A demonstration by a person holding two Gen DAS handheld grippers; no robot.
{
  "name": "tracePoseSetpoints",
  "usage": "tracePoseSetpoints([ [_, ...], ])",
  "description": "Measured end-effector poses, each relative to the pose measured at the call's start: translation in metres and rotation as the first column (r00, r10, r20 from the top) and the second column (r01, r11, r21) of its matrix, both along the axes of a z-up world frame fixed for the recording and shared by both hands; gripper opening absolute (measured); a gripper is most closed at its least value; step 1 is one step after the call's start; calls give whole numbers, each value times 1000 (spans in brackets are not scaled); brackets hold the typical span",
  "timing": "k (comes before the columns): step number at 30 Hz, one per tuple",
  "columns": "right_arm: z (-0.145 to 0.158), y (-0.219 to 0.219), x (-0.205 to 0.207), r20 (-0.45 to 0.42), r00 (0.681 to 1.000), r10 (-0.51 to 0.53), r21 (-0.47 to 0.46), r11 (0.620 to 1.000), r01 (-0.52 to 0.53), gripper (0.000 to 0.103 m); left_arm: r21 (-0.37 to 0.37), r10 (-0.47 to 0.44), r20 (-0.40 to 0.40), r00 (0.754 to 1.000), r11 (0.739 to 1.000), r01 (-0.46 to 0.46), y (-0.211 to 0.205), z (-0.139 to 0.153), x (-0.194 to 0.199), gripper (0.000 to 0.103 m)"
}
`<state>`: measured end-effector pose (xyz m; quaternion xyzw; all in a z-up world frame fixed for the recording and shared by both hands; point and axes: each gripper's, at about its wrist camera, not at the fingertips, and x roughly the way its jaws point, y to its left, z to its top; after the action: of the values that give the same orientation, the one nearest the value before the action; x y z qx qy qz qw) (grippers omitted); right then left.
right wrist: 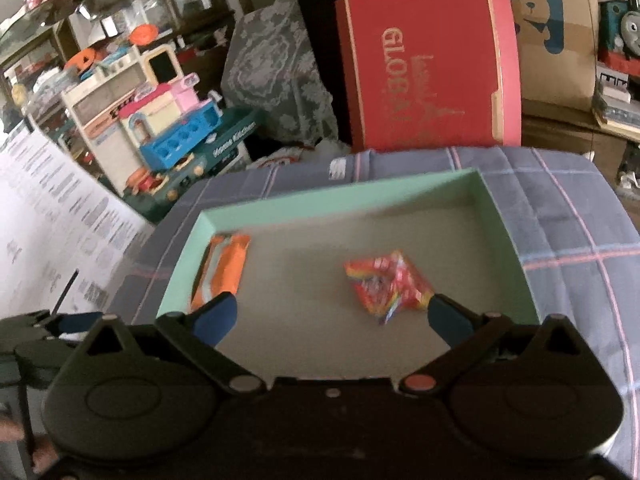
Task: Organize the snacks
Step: 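Grasp the purple grape candy bag with left gripper while right grasps CVT mango bar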
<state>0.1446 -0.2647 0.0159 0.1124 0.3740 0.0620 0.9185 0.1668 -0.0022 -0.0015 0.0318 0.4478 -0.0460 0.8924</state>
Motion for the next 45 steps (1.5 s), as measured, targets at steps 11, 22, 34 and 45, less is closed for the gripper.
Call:
tracePoseSetpoints([
  [11, -21, 24, -81, -93, 993, 66, 33, 997, -63, 103, 68, -60, -39, 997, 996, 62, 25, -35, -58, 103],
  [22, -44, 49, -119, -201, 972, 124, 120, 988, -102, 72, 169, -365, 29, 931, 919, 355, 3, -59, -76, 103],
  [34, -66, 87, -99, -292, 938, 186, 124, 980, -156, 51, -9, -337, -106, 935, 941, 338, 21, -83, -84, 45],
  [45, -89, 124, -69, -334, 935, 121, 60, 992, -107, 61, -79, -198, -81, 977, 978, 191, 72, -74, -92, 62],
])
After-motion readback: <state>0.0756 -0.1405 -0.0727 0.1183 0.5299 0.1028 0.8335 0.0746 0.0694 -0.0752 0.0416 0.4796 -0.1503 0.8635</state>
